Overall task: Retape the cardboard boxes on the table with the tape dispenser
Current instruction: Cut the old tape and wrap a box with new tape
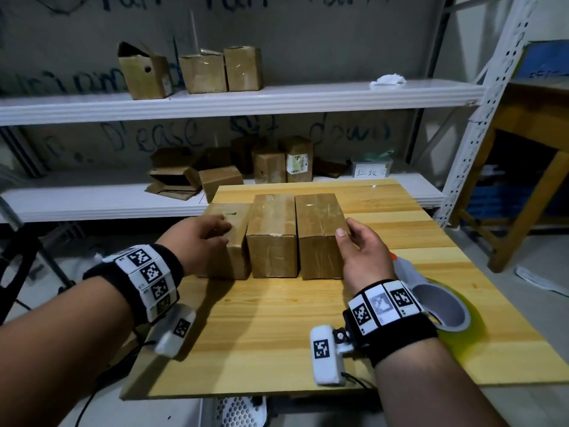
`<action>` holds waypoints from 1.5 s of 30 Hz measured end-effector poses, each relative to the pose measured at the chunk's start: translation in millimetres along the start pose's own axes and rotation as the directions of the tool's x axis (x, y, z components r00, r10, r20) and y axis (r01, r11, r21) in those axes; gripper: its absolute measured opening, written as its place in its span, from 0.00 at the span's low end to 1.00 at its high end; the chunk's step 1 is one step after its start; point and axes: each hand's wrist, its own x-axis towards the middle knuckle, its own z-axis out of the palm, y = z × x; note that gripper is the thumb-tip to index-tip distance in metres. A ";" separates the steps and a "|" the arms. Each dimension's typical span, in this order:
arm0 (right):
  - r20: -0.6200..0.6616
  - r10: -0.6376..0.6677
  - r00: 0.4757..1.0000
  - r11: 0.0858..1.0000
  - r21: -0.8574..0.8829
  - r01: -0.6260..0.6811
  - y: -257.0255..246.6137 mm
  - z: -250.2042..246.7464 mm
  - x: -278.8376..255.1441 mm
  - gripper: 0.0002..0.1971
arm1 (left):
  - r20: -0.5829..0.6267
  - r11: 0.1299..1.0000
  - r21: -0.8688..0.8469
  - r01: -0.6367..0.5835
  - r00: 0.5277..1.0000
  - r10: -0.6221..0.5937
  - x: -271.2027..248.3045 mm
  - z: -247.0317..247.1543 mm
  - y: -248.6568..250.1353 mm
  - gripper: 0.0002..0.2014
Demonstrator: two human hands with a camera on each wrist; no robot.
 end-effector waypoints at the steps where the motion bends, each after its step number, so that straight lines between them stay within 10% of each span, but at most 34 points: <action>1: 0.007 0.001 1.000 1.000 0.000 -0.001 1.2 0.7 -0.6 0.21 | -0.002 1.000 0.005 -0.007 1.000 0.007 0.5 2.0 0.5 0.19; 11: -0.023 -0.109 0.994 0.993 -0.045 0.108 -23.4 -15.3 -12.5 0.29 | -0.173 0.987 0.119 -0.111 0.976 0.131 -19.4 7.2 14.1 0.25; 17: -0.111 -0.109 0.988 0.993 0.042 0.114 -41.1 -51.4 -24.3 0.17 | -0.354 0.969 -0.061 -0.241 0.913 0.205 -66.6 20.3 60.7 0.10; 26: -0.368 -0.094 0.925 0.994 -0.089 0.065 -26.1 -147.0 -30.2 0.21 | 0.159 0.875 -0.482 0.040 0.986 0.042 -111.9 120.0 132.4 0.20; 36: -0.134 0.221 0.966 0.964 -0.122 -0.237 15.3 -168.5 -31.1 0.26 | 0.240 0.839 -0.514 0.175 0.969 -0.055 -101.5 186.7 160.0 0.25; 45: -0.169 0.170 0.971 0.966 -0.167 -0.198 15.6 -193.1 -31.7 0.27 | 0.240 0.906 -0.422 0.036 0.968 0.074 -101.6 214.0 191.4 0.12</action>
